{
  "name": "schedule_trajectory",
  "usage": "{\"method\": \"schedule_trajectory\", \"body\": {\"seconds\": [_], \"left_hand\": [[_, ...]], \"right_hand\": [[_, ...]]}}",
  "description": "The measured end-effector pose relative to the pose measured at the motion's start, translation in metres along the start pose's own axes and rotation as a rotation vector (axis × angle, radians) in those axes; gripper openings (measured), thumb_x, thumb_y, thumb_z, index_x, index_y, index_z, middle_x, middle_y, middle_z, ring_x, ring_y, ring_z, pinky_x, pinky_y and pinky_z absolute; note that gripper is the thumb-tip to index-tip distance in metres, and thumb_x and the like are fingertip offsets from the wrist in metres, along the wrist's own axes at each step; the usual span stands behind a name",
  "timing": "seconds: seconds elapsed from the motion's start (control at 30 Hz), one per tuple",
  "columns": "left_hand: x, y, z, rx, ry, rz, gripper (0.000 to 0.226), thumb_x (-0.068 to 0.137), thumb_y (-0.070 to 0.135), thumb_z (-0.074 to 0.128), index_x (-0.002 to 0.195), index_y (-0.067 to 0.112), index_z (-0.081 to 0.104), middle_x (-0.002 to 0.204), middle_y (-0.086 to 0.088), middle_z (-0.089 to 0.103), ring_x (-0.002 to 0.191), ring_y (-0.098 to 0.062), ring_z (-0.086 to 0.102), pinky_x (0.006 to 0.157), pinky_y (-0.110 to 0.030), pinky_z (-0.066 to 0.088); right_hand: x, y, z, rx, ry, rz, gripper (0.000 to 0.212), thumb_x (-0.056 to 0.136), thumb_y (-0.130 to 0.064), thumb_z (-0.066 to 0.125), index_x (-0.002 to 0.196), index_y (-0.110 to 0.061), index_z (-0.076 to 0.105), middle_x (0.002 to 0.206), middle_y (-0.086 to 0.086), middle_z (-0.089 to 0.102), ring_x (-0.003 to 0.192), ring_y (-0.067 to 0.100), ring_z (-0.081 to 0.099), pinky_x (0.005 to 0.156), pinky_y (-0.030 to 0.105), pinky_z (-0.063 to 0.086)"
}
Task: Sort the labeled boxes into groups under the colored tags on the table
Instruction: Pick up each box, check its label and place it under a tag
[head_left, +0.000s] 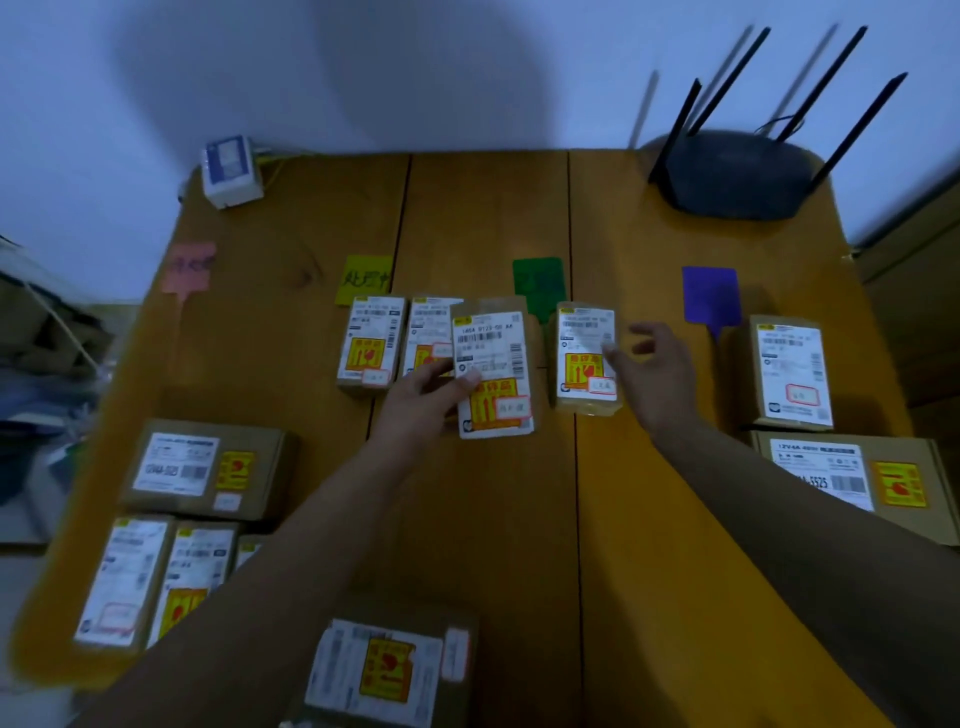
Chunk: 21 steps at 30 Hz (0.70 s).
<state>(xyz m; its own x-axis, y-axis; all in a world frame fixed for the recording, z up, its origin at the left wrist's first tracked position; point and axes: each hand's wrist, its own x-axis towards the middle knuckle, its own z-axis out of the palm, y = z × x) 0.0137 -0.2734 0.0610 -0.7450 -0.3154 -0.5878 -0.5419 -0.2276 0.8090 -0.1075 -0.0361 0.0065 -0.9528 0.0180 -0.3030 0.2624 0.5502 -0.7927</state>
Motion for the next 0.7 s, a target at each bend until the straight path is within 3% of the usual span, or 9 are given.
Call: {"method": "schedule_trajectory", "body": {"seconds": [0.1,0.2,0.27,0.43,0.53,0.7], "left_hand": [[-0.006,0.009,-0.002,0.004,-0.022,0.056,0.052,0.094,0.024,0.074,0.142,0.013,0.058,0.12,-0.008,0.076,0.105,-0.024,0.076,0.089,-0.043,0.063],[-0.016,0.019,-0.007,0.0,-0.03,0.118,0.044,0.094,0.025,0.074,0.136,0.015,0.064,0.112,-0.003,0.079,0.1,-0.02,0.078,0.086,-0.041,0.064],[-0.024,0.026,-0.014,-0.002,-0.015,0.152,0.04,0.094,0.026,0.073,0.133,0.017,0.066,0.112,-0.003,0.08,0.1,-0.02,0.078,0.089,-0.044,0.063],[-0.05,0.031,-0.037,-0.033,0.015,0.202,0.045,0.095,0.021,0.073,0.138,0.013,0.063,0.122,-0.008,0.075,0.105,-0.022,0.076,0.087,-0.04,0.063],[-0.064,0.033,-0.051,-0.067,0.025,0.207,0.036,0.099,0.018,0.067,0.134,0.016,0.065,0.115,-0.006,0.078,0.098,-0.018,0.078,0.077,-0.03,0.063],[-0.074,0.035,-0.081,-0.127,0.061,0.22,0.028,0.1,0.015,0.065,0.127,0.018,0.065,0.106,-0.002,0.079,0.091,-0.015,0.078,0.072,-0.027,0.062]], "right_hand": [[-0.022,-0.032,0.005,0.173,-0.228,-0.076,0.04,0.097,-0.044,0.07,0.132,-0.026,0.063,0.123,0.007,0.068,0.112,0.026,0.069,0.089,0.047,0.062],[-0.043,-0.06,0.013,0.4,-0.571,-0.019,0.045,0.099,-0.048,0.066,0.138,-0.026,0.062,0.12,0.002,0.076,0.109,0.023,0.075,0.086,0.042,0.063],[-0.052,-0.072,0.017,0.492,-0.675,-0.024,0.049,0.099,-0.048,0.065,0.142,-0.025,0.059,0.118,0.001,0.079,0.107,0.023,0.077,0.085,0.039,0.063],[-0.071,-0.085,0.024,0.564,-0.747,-0.055,0.05,0.097,-0.037,0.071,0.144,-0.028,0.057,0.124,0.009,0.077,0.115,0.03,0.074,0.096,0.048,0.06],[-0.086,-0.097,0.028,0.559,-0.764,-0.047,0.04,0.096,-0.036,0.07,0.135,-0.033,0.059,0.119,0.007,0.079,0.112,0.028,0.076,0.085,0.038,0.063],[-0.105,-0.124,0.043,0.529,-0.775,-0.031,0.05,0.088,-0.042,0.076,0.134,-0.034,0.059,0.12,0.005,0.079,0.11,0.025,0.077,0.08,0.031,0.064]]}}
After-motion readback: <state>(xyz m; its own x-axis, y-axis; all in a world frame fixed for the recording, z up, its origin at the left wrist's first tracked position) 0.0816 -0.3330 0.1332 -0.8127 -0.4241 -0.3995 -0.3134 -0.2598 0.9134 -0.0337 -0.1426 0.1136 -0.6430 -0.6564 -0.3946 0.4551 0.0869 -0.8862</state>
